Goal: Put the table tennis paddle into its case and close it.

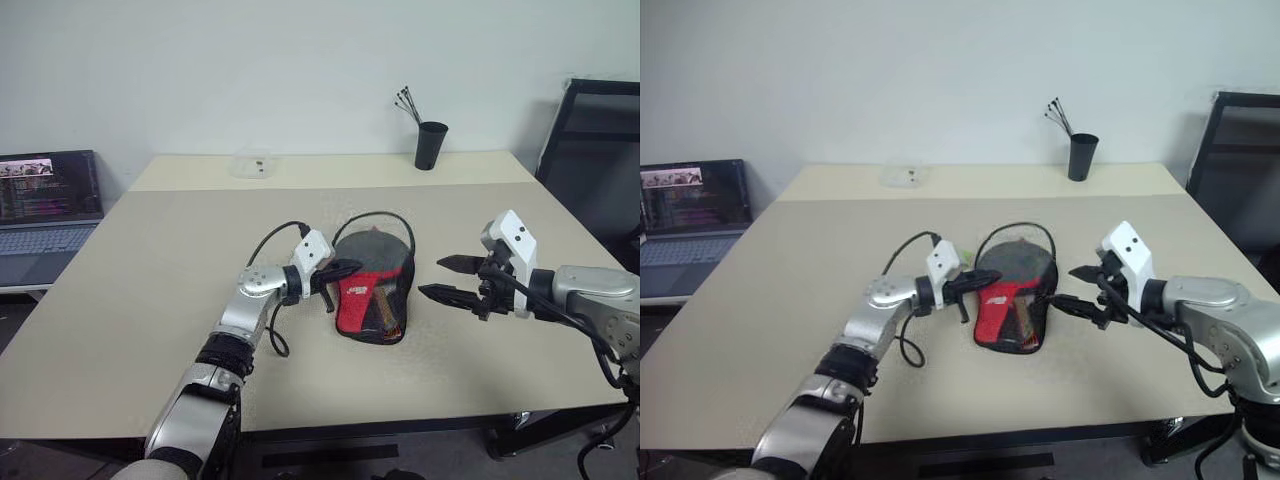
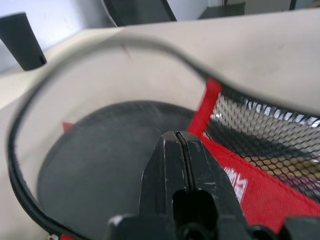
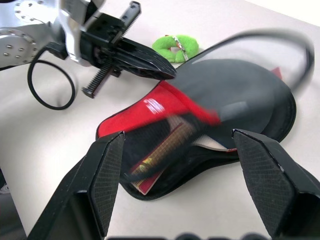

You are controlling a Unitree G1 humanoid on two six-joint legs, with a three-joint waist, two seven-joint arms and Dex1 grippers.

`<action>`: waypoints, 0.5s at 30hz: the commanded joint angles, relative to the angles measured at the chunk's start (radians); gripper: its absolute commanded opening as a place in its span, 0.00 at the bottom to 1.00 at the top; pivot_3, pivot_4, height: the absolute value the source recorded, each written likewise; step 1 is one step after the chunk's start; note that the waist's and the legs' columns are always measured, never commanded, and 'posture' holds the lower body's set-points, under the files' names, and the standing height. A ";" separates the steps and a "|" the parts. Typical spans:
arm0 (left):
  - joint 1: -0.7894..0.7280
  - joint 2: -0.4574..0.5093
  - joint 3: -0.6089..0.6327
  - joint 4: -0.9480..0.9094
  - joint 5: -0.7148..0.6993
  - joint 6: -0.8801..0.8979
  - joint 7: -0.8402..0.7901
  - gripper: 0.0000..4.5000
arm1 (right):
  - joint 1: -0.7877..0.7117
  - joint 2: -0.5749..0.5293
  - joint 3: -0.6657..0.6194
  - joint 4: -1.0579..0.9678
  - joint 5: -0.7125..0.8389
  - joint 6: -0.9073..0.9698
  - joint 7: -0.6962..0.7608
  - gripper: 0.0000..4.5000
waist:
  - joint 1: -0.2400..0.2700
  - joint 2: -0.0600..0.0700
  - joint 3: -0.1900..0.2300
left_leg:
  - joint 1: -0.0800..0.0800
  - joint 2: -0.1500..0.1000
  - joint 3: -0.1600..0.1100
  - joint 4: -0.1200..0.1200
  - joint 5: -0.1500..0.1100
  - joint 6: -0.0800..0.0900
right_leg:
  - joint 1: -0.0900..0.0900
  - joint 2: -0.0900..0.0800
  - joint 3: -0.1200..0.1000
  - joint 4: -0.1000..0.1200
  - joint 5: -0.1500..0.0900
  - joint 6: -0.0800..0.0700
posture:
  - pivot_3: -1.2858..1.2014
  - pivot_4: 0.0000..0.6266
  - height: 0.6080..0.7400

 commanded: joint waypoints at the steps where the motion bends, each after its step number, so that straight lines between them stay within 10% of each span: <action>1: -0.036 -0.006 0.009 0.031 0.007 -0.056 0.000 0.01 | 0.008 -0.019 -0.032 -0.024 0.010 -0.007 -0.008 0.84 | 0.000 0.000 0.000 | 0.000 0.000 0.000 0.000 0.000 0.000 | 0.000 0.000 0.000 0.000 0.000 0.000 | 0.52 0.24 1.00; 11: 0.056 0.102 0.106 -0.144 -0.092 0.026 -0.045 0.01 | -0.008 0.113 0.055 0.113 -0.082 -0.042 -0.137 0.84 | -0.011 0.000 0.000 | 0.001 0.002 0.001 0.000 0.000 0.000 | 0.000 0.001 0.001 0.001 0.000 0.000 | 0.52 0.24 1.00; 15: 0.141 0.200 0.169 -0.277 -0.155 0.111 -0.075 0.00 | -0.039 0.213 0.097 0.223 -0.154 -0.078 -0.217 0.98 | -0.015 0.000 0.000 | 0.001 0.004 0.000 0.000 0.000 0.000 | 0.000 0.003 0.000 0.001 0.000 0.000 | 0.52 0.24 1.00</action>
